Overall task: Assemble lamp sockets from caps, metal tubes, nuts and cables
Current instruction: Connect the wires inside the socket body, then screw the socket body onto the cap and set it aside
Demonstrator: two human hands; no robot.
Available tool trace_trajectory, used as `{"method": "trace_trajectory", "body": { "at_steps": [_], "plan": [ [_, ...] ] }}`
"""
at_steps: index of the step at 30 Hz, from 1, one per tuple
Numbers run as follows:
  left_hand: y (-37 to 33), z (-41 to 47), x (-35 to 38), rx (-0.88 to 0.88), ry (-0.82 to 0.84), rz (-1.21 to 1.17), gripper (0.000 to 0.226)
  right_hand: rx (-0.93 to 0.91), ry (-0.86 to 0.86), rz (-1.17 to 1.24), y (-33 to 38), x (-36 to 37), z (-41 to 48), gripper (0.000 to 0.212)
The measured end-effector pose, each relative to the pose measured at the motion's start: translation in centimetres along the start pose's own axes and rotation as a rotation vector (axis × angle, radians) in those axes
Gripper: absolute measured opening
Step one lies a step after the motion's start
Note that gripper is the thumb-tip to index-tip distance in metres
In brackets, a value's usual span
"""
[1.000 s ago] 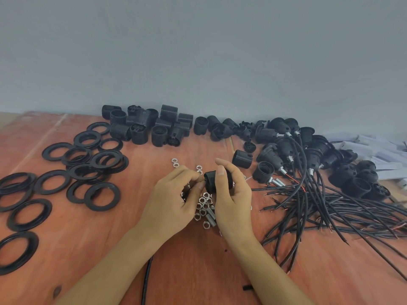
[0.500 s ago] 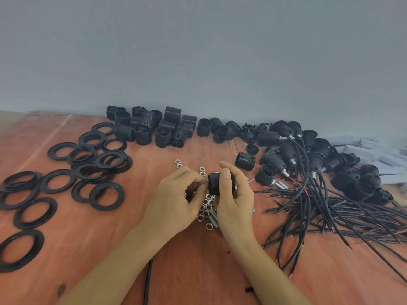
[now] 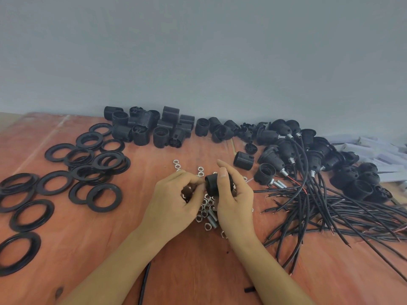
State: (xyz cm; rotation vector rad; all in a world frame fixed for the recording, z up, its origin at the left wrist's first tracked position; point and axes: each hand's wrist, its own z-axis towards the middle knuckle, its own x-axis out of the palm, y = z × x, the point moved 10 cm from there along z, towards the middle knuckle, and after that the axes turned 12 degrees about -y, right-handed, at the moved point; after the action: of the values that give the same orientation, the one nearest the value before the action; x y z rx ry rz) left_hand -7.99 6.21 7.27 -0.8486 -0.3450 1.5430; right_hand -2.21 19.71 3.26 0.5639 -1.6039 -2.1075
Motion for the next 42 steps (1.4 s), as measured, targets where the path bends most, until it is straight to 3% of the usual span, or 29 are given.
{"method": "trace_trajectory", "body": {
  "at_steps": [6, 15, 25, 33, 37, 42],
  "plan": [
    [2.5, -0.3, 0.1, -0.289, -0.039, -0.154, 0.016, 0.041, -0.023, 0.015, -0.4, -0.3, 0.2, 0.027],
    [4.4, -1.1, 0.9, -0.538, -0.012, -0.295, 0.018, 0.033, -0.037, 0.026, -0.4, -0.3, 0.1, 0.027],
    [4.2, -0.8, 0.6, -0.512, -0.033, -0.335, 0.021, 0.003, 0.024, 0.039, -0.1, 0.4, -0.4, 0.048],
    [3.5, -0.3, 1.0, -0.485, 0.055, -0.369, 0.026, -0.009, -0.049, 0.038, 0.3, -0.7, 0.4, 0.036],
    [3.5, -0.6, 1.6, -0.502, 0.119, -0.393, 0.034, -0.018, -0.064, 0.034, 0.2, -1.4, 1.1, 0.018],
    [3.6, -0.9, 2.3, -0.501, 0.215, -0.36, 0.048, 0.032, -0.053, 0.066, -0.4, -1.6, 1.6, 0.022]
  ]
}}
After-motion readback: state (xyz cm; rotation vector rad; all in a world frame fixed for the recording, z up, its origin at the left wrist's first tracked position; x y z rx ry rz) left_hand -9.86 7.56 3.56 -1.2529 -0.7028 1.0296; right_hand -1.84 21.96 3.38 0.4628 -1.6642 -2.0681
